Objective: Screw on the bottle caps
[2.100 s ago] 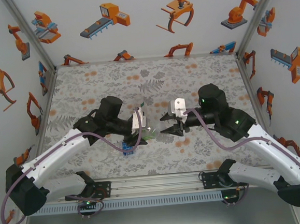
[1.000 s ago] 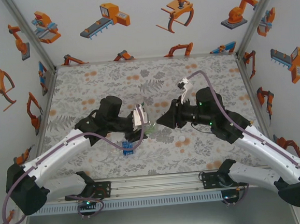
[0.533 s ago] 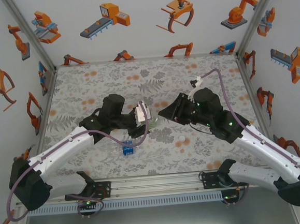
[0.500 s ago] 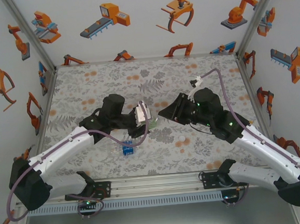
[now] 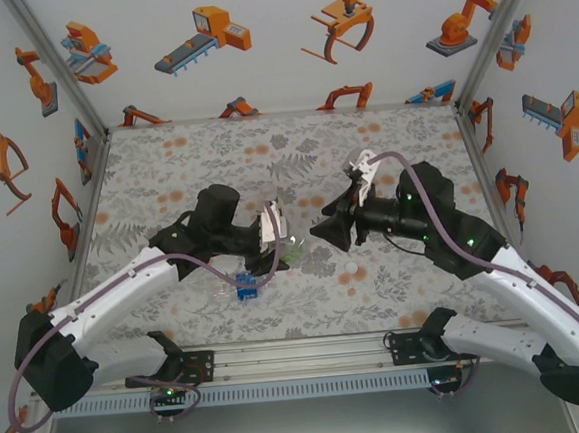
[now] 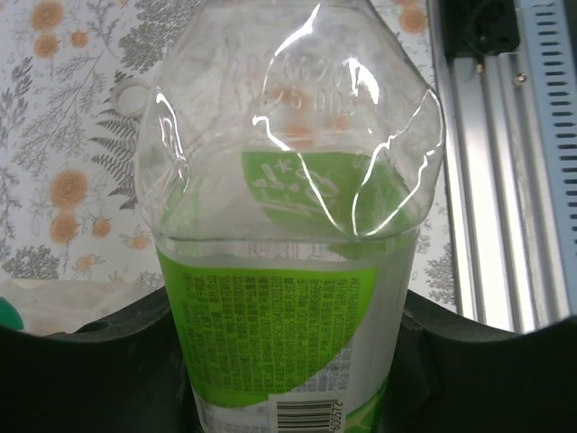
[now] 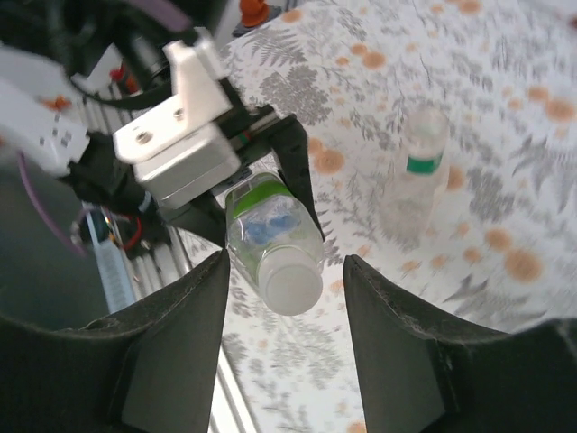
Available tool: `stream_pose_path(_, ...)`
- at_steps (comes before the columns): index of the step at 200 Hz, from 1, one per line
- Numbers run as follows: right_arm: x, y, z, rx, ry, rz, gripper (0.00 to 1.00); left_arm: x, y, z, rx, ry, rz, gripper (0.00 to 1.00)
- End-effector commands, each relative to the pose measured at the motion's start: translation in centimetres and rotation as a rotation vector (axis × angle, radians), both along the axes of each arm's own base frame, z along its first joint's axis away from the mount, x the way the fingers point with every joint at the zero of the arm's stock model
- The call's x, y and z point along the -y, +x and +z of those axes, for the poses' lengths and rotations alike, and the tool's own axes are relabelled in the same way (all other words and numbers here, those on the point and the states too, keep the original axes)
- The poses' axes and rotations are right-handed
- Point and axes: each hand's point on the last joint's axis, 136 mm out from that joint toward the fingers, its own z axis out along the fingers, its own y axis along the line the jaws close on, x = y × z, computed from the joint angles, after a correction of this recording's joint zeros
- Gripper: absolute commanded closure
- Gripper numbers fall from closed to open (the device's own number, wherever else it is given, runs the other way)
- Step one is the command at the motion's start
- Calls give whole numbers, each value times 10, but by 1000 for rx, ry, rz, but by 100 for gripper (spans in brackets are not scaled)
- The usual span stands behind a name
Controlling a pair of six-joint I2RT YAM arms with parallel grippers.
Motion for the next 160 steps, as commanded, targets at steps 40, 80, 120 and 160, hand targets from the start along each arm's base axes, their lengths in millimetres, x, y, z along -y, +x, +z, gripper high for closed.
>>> stream_pose_path(40, -9, -61, -8, 339, -108, 450, 44, -5, -31, 27, -30, -70, -124, 100)
stream_pose_path(80, -12, -54, -20, 312, -134, 436, 48, -6, -42, 31, -52, -95, -176, 100)
stream_pose_path(120, -16, -51, -19, 278, -113, 428, 55, -5, -45, 31, -84, -87, -194, 100)
stream_pose_path(160, -19, -50, -21, 251, -108, 436, 61, -5, -45, 33, -70, -94, -199, 100)
